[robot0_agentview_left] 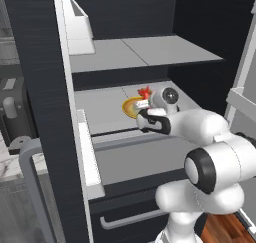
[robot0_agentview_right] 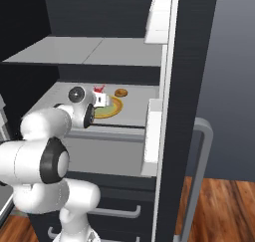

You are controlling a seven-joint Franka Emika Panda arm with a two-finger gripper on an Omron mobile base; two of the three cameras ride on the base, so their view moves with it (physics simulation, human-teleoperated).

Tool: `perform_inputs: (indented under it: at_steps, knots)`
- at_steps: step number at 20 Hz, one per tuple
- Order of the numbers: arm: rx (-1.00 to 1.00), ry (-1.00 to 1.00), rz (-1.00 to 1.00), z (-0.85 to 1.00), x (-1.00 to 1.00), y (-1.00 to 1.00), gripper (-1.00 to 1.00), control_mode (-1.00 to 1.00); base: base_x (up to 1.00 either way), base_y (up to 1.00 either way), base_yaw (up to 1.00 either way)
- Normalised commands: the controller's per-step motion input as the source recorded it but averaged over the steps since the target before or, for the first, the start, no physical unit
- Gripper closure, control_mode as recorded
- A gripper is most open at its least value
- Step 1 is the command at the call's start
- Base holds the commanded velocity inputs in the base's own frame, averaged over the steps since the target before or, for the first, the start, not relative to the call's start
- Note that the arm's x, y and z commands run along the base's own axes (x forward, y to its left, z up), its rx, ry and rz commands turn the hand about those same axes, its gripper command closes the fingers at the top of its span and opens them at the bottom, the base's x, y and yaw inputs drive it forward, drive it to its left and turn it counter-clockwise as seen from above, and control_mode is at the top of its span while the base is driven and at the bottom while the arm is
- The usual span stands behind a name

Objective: Retrieve the fish from the fridge and place it on the saucepan with marinade on the stove.

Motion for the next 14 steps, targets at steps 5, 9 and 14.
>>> perform_inputs:
  at_steps: [5, 9, 14]
  knots:
    - [0.0, 0.04, 0.0, 0.78, -0.69, -0.06, 1.0, -1.0, 0.0, 0.0, 0.0]
    - [0.0, 0.17, 0.0, 0.52, -0.7, -0.07, 1.0, -1.0, 0.0, 0.0, 0.0]
    - [0.0, 0.29, 0.0, 0.18, -0.69, -0.08, 1.0, -1.0, 0.0, 0.0, 0.0]
